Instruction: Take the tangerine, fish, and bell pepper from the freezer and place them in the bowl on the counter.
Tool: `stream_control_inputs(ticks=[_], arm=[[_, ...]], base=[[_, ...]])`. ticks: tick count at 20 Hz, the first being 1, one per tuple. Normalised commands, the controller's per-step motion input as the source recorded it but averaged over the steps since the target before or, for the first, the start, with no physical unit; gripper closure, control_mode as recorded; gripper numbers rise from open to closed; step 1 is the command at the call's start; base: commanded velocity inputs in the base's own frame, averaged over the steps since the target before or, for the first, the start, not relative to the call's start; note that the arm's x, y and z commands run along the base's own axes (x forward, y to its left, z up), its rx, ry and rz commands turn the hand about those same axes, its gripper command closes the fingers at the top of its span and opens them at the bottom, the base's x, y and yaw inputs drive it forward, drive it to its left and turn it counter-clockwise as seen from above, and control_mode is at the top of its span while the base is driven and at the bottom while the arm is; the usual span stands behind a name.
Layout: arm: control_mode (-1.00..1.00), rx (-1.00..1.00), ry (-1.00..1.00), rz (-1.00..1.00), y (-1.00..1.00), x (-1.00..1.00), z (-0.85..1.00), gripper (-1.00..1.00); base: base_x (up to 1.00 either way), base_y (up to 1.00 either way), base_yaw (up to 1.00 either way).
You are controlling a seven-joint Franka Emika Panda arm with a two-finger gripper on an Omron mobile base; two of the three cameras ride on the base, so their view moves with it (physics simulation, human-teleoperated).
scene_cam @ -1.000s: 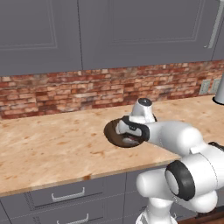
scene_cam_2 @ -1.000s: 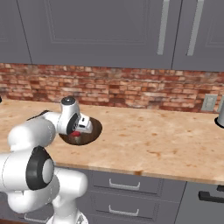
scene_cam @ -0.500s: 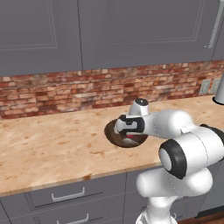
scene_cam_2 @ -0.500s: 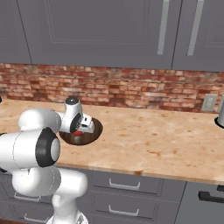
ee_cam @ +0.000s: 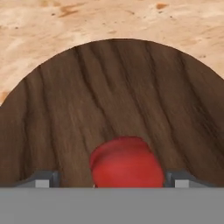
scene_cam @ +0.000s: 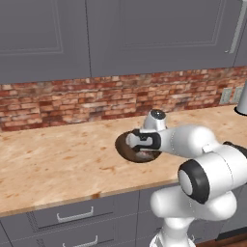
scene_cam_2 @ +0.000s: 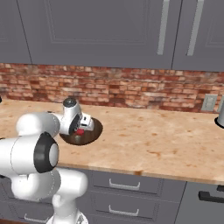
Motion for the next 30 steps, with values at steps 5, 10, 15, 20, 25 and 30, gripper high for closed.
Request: stream_control_inputs(ticks=[5, 10, 15, 20, 25, 30], arm=[[-1.0, 0.0, -0.1, 0.0, -0.01, -0.31, 0.36, -1.0], [-1.0, 0.01, -0.02, 0.0, -0.02, -0.34, 0.64, -1.0], [-1.0, 0.0, 0.0, 0.0, -0.02, -0.45, 0.65, -1.0], [-1.0, 0.0, 0.0, 0.0, 0.0, -0.6, 0.55, -1.0], [-1.0, 0.0, 0.0, 0.0, -0.08, -0.65, 0.61, -1.0], [-1.0, 0.0, 0.0, 0.0, -0.14, -0.78, 0.49, -1.0]], base=[[0.0, 0.0, 0.0], [0.0, 0.0, 0.0], [0.0, 0.0, 0.0], [0.0, 0.0, 0.0], [0.0, 0.0, 0.0], [0.0, 0.0, 0.0]])
